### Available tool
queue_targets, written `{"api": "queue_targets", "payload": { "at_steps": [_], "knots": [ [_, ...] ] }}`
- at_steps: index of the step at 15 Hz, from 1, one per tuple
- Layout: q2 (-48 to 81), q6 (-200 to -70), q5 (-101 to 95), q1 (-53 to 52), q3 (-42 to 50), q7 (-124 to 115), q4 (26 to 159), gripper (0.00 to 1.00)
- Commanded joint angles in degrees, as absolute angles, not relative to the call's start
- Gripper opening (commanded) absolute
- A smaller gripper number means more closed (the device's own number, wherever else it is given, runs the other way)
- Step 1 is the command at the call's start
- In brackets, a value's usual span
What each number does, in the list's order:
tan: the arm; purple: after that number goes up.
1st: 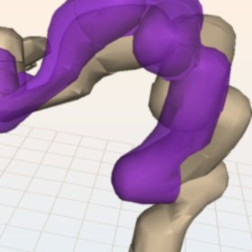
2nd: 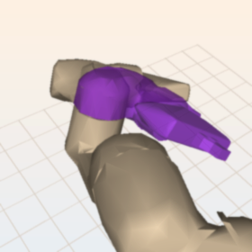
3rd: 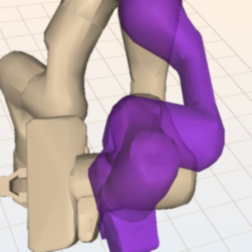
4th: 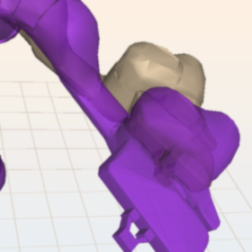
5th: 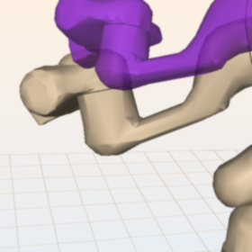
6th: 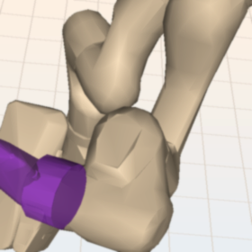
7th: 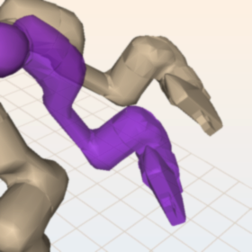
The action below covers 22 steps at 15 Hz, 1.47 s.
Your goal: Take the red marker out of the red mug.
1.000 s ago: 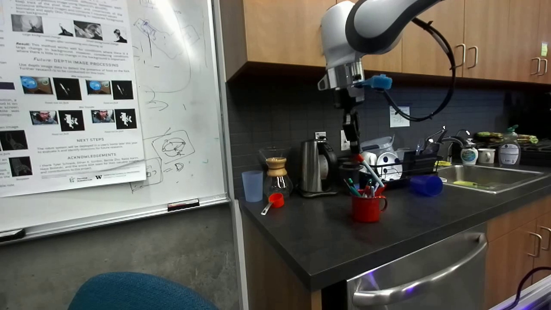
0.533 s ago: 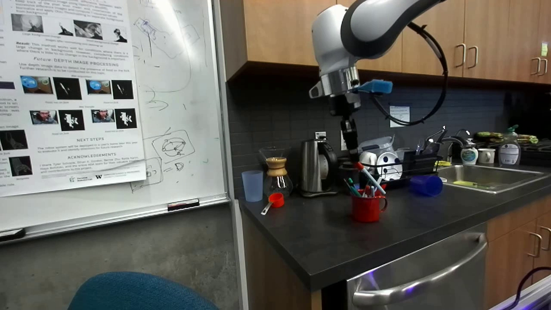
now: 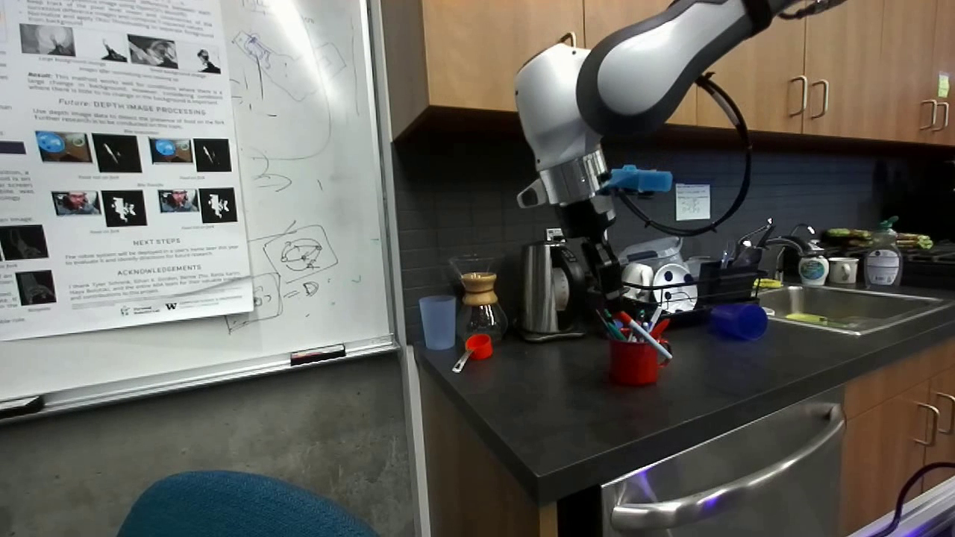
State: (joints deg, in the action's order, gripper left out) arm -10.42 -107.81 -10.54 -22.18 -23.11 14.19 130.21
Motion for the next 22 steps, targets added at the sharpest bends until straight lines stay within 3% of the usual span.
{"api": "queue_targets", "payload": {
  "at_steps": [1,22],
  "knots": [
    [-5.70,-106.92,-14.28,-23.34,-24.53,14.10,127.93,0.03],
    [19.14,-105.67,-22.09,-29.84,-25.35,2.62,110.90,0.03]
  ]
}}
